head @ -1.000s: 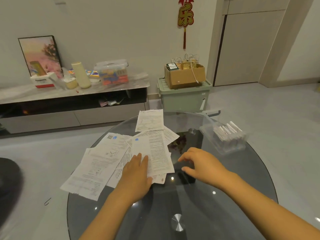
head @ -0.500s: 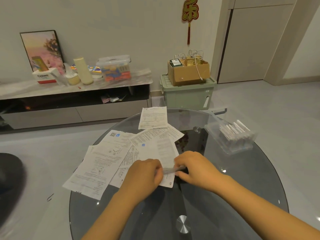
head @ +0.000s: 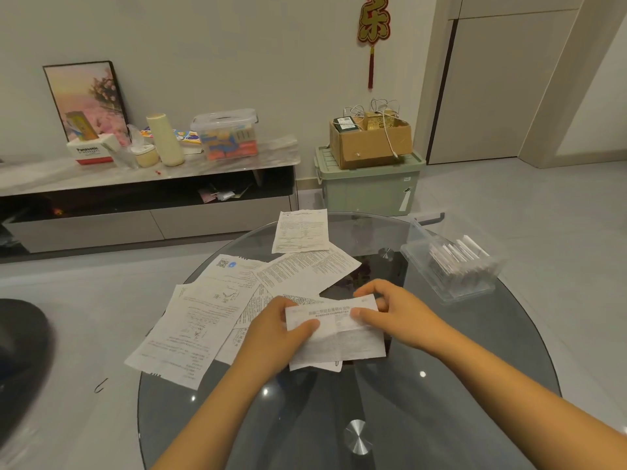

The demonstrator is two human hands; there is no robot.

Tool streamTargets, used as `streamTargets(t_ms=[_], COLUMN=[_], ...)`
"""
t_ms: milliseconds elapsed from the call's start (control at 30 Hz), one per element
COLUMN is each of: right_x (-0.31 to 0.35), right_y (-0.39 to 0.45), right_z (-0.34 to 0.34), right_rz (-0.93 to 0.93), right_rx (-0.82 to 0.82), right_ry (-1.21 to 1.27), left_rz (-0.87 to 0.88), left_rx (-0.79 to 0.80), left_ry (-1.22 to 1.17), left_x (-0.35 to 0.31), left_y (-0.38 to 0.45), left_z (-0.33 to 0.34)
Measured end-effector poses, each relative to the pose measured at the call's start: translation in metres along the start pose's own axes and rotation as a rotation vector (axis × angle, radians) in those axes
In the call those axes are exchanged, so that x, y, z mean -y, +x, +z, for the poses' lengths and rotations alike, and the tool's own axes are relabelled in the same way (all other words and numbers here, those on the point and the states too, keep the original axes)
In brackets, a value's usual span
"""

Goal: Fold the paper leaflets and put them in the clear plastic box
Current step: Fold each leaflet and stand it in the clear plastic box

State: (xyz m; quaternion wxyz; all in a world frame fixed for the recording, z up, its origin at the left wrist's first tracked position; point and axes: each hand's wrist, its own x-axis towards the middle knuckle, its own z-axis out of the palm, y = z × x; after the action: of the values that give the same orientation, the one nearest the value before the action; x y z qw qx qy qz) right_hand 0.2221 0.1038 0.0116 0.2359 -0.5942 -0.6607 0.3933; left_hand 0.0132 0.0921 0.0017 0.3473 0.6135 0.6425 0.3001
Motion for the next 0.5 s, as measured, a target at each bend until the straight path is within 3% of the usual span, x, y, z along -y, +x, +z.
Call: streamTargets(t_ms=[167,333,500], right_x=[-0.010,-0.010,-0.009], right_y=[0.005,0.006,0.004], right_z=[0.012,0.016,0.014], right_rz=[0.065,0.034,0.101], right_rx=[-0.007,0.004,0.047], right_ry=[-0.150,-0.326,-0.299], left_rz=[0.060,0.153,0.412], left_rx=[0.023,0.147,0.108], left_ry=[0.057,0.346,0.565], left_x=[0.006,0.019,0.007], left_y=[0.005,0.007,-0.001], left_z=[0.007,0.012,0.018])
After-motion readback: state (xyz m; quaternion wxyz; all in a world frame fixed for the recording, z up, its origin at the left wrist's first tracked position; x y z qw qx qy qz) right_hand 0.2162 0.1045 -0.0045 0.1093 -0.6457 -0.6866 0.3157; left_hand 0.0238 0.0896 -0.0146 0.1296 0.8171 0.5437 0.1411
